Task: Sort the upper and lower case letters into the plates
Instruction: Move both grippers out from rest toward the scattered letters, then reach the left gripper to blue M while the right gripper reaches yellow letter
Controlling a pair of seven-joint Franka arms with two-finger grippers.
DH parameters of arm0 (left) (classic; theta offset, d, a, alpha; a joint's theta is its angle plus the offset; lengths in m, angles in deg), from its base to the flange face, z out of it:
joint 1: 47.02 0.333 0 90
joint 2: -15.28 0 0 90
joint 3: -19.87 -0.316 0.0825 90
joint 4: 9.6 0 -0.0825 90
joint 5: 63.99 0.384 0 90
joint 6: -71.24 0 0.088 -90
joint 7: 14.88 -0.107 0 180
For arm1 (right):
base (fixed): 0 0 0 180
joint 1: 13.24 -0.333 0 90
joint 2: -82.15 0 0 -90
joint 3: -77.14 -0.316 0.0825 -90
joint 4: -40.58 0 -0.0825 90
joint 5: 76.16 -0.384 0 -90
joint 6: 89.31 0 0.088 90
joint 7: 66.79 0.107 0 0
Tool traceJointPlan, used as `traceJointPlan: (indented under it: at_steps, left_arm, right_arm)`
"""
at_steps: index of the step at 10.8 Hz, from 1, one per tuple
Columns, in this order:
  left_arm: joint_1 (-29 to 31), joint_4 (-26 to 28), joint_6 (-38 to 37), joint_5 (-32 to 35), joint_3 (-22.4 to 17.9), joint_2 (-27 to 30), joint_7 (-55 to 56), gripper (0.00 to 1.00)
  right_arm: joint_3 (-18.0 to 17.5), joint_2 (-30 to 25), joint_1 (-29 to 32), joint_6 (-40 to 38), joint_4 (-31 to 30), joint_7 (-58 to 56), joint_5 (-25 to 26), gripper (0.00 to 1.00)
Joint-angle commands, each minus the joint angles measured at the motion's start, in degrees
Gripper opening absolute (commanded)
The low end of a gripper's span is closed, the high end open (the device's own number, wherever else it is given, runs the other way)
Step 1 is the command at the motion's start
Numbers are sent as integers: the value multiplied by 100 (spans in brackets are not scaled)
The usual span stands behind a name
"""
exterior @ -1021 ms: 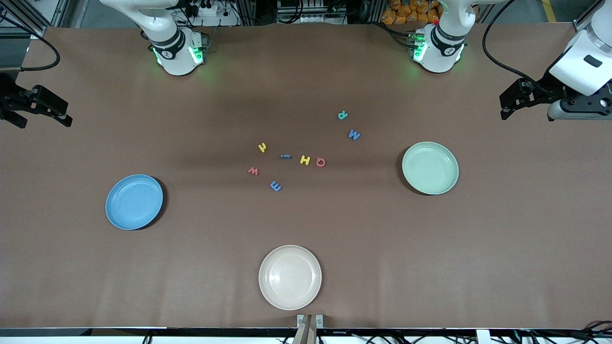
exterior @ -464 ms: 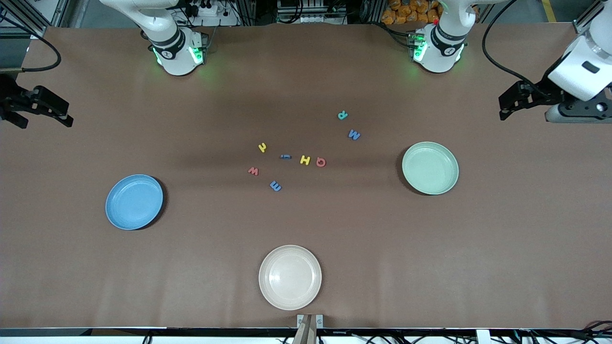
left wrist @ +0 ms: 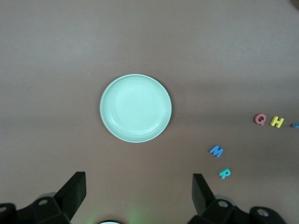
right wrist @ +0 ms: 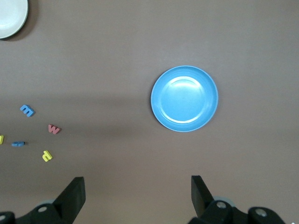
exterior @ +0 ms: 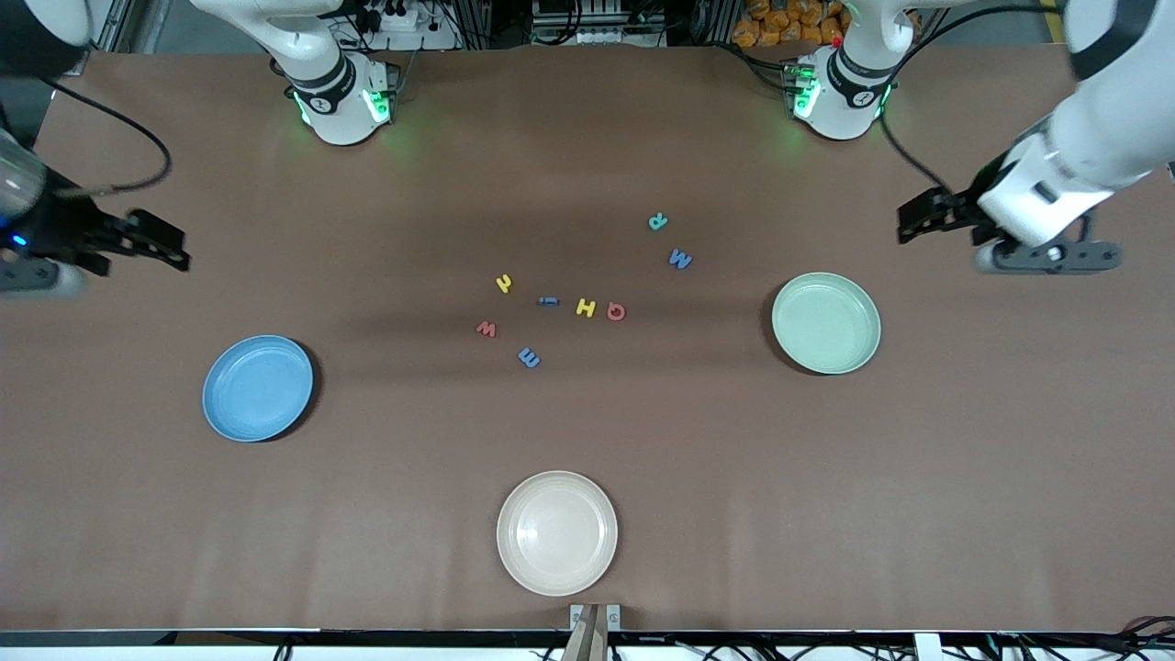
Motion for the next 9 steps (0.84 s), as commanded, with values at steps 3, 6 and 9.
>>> traceJointPlan:
  at_steps: [3,6,9]
  left_arm:
    - [-155,447,914,-58,633,-596,1591,100]
    - [-962,447,1265,205,651,-1333,3157,100]
    - [-1271,455,1853,206,651,-1862,4678,100]
  right_arm:
    - [-10,184,-447,956,-946,531,45,100]
    - [-10,202,-842,1485,-1615,531,37,100]
    - [-28,150,-1176,1171,-1599,540,-60,100]
